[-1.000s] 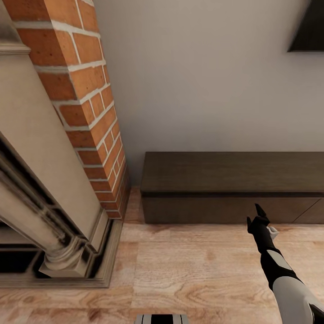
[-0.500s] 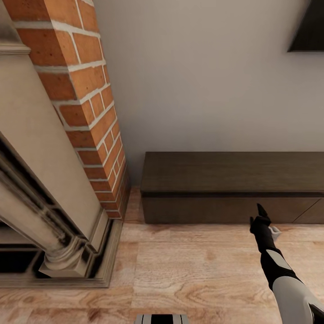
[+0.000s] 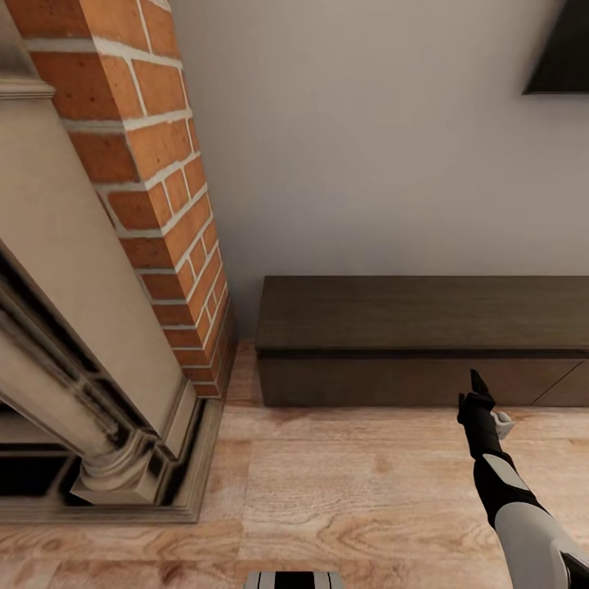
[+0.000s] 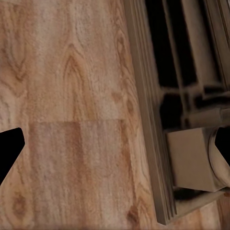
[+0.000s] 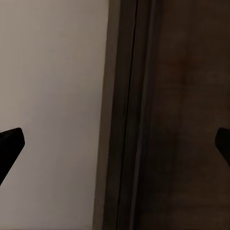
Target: Place each of the two pumpkins and all three candles from the living room inside a cabinet in the living room (use any cabinet), then make sure every cabinet is closed, and position the cauldron so it is next to a table in the living room.
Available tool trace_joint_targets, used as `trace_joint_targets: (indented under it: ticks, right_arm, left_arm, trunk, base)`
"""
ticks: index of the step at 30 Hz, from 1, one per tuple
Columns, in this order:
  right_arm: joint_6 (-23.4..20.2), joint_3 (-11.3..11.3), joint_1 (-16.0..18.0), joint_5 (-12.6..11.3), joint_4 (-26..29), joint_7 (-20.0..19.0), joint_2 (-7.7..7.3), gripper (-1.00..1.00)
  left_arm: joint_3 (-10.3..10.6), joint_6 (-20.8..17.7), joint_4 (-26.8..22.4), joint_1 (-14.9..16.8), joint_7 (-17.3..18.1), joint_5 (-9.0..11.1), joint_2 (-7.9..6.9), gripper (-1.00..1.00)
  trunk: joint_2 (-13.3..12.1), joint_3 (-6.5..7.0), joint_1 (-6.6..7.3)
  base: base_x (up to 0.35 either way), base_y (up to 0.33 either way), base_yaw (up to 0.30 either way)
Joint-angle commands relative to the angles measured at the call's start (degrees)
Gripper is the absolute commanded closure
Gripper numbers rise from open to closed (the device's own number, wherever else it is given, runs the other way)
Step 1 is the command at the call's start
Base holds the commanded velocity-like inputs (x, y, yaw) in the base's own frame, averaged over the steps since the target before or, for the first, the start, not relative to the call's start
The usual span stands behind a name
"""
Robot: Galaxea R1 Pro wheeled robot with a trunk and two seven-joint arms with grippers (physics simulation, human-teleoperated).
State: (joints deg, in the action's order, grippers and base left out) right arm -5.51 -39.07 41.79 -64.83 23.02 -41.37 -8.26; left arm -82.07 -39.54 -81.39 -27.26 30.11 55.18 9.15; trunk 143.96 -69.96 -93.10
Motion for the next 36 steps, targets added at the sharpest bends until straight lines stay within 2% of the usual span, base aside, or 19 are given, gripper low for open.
trace_joint_targets:
  ticks: [1, 9, 22, 25, 31, 36]
  right_arm:
    - [-0.54, -0.08, 0.04, -0.4, -0.07, -0.26, 0.08, -1.0]
    - [-0.41, 0.6, 0.03, 1.63, -0.15, -0.28, 0.38, -1.0]
    - [0.93, 0.7, -0.06, 1.97, 0.28, 0.92, 0.31, -1.0]
    - [-0.05, 1.69, -0.25, 2.61, 1.26, 1.89, 0.76, -1.0]
    - [-1.98, 3.65, -0.25, 2.61, 2.41, 2.25, 0.76, -1.0]
    - [-3.58, 3.67, -0.25, 2.61, 2.41, 2.25, 0.76, -1.0]
  left_arm:
    - [-0.05, -0.39, -0.02, 0.01, -0.03, 0.24, 0.01, -1.0]
    - [-0.02, -0.42, 0.01, 0.01, 0.05, 0.06, 0.05, -1.0]
    - [0.09, -1.6, 0.17, 0.01, 0.19, 0.45, 0.05, -1.0]
    - [-0.13, -0.92, 1.14, 0.01, 0.12, -0.4, 0.02, -1.0]
    - [-0.13, -0.92, 3.07, 0.01, 0.12, -0.4, 0.02, -1.0]
    - [-0.13, -0.92, 4.68, 0.01, 0.12, -0.4, 0.02, -1.0]
  trunk:
    - [0.02, -0.03, 0.0]
    - [0.02, -0.03, 0.0]
    - [0.02, -0.03, 0.0]
    - [0.02, -0.03, 0.0]
    - [0.02, -0.03, 0.0]
    - [0.02, -0.03, 0.0]
  base:
    - [0.092, 0.03, 0.0]
    - [0.127, 0.07, 0.0]
    - [0.015, 0.009, 0.0]
    - [0.0, 0.0, 0.0]
    - [0.0, 0.0, 0.0]
    - [0.0, 0.0, 0.0]
